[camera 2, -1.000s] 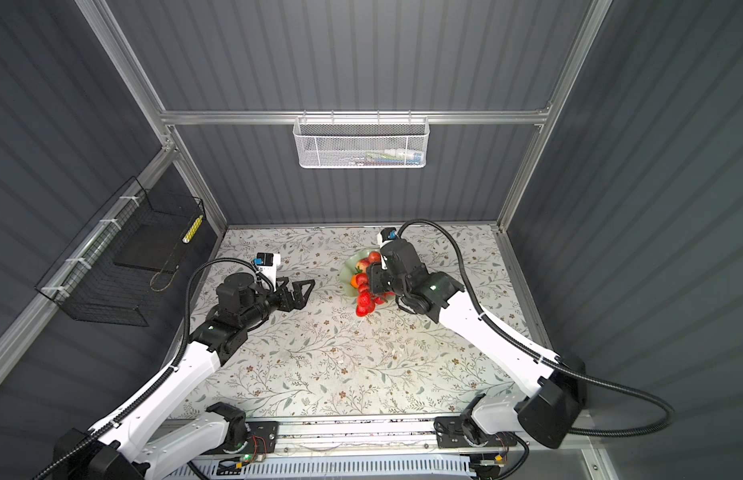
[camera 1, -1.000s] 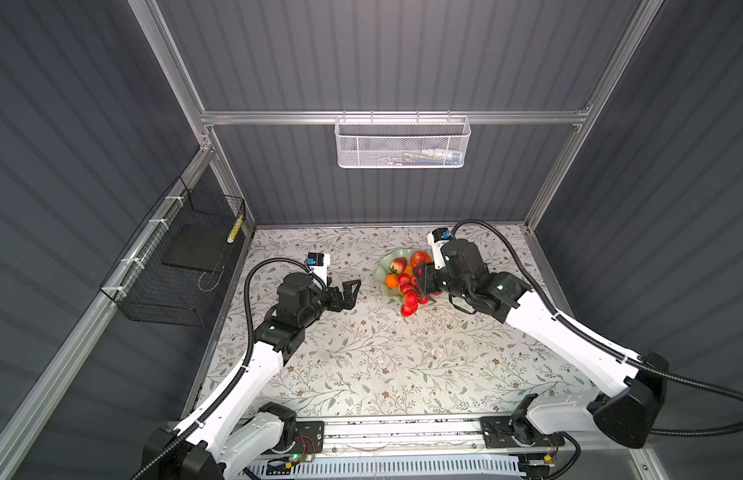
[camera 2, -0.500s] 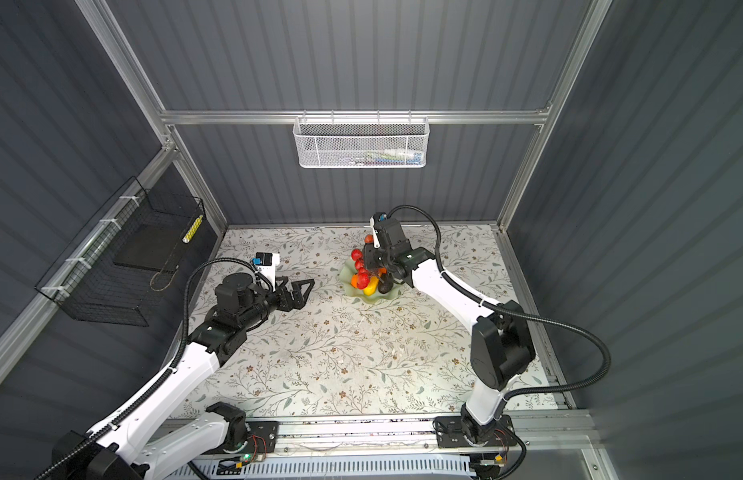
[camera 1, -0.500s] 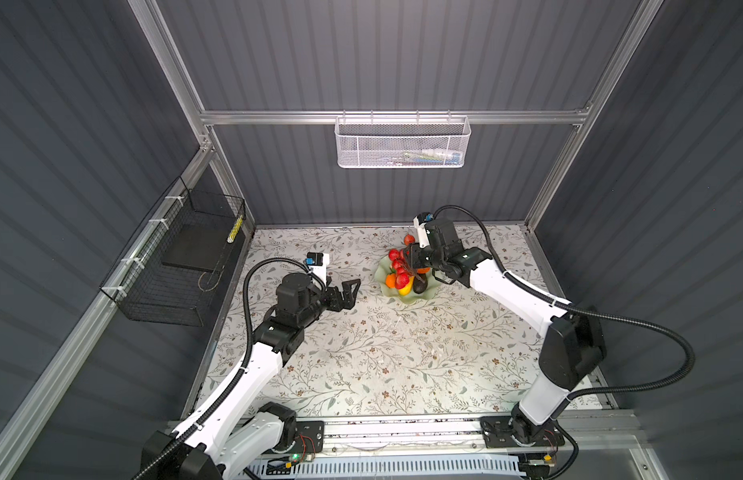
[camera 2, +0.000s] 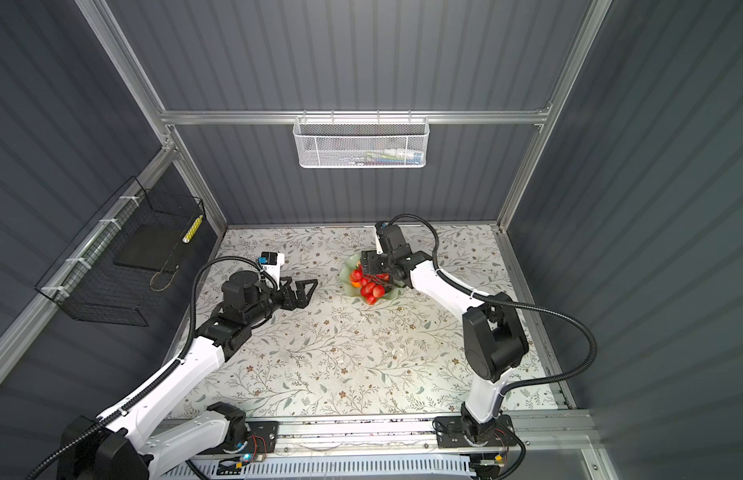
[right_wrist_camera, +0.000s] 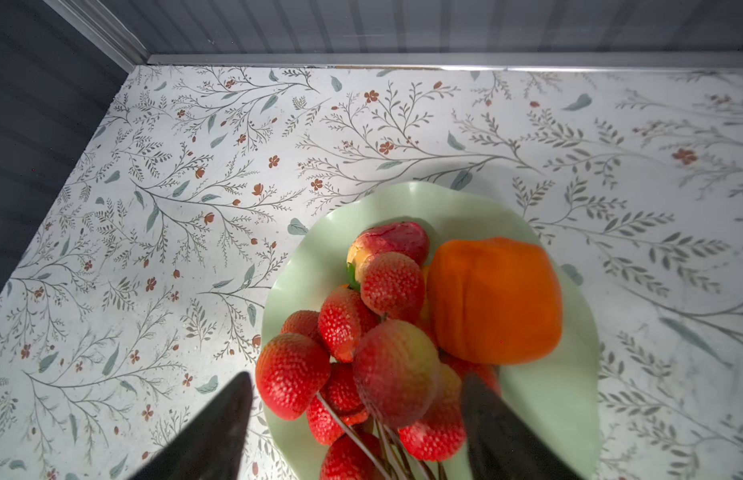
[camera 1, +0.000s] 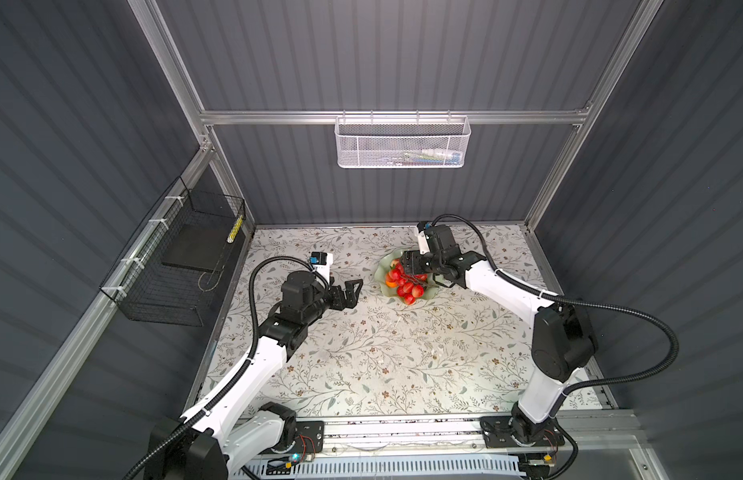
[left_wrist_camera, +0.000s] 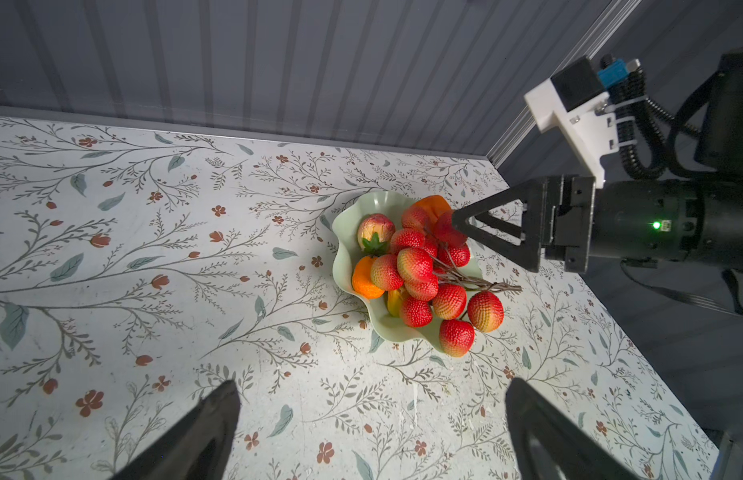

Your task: Place and organize the fake fruits in the fruit bowl

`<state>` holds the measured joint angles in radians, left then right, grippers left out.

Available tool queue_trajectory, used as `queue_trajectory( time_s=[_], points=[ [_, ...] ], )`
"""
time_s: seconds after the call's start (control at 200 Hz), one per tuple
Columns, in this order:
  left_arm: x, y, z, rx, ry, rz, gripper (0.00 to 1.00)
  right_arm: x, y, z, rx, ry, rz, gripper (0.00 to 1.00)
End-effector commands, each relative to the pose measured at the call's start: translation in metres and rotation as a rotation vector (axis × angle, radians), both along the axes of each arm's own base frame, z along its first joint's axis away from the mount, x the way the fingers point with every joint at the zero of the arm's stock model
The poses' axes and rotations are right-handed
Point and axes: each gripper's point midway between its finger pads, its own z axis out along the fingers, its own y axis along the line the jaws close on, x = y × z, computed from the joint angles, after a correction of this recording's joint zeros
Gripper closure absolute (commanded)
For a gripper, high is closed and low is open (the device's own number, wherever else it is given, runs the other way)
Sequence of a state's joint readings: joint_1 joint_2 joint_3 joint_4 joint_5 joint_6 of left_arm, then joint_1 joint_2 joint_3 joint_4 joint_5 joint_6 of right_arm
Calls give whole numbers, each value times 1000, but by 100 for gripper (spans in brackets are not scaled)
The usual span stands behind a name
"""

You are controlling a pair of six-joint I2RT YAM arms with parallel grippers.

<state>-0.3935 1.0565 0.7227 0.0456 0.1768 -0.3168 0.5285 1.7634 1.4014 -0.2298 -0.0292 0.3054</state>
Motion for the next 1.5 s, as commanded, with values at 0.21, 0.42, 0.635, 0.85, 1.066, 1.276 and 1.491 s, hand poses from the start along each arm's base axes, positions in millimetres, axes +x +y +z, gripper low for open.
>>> queue_trajectory(
  time_s=[0.21,0.42,0.635,0.85,1.066,1.276,1.491],
  points=[
    [8,2,14,33,-64,11,0,-14,-50,78,20,-256,-91,1],
    [31,62,-12,289,-124,309,0,-54,-153,60,-49,-423,-307,1],
    [42,115,-47,446,-269,534,0,-87,-266,8,-178,-476,-618,1],
    [63,161,-98,475,-164,607,0,-71,-286,-32,-274,-487,-623,1],
    [78,178,-140,443,-100,597,0,-63,-279,-58,-216,-565,-515,1],
    [92,185,-165,453,-89,621,0,-60,-286,-63,-217,-550,-546,1],
    [90,186,-167,452,-60,626,0,-64,-287,-62,-215,-561,-560,1]
  ],
)
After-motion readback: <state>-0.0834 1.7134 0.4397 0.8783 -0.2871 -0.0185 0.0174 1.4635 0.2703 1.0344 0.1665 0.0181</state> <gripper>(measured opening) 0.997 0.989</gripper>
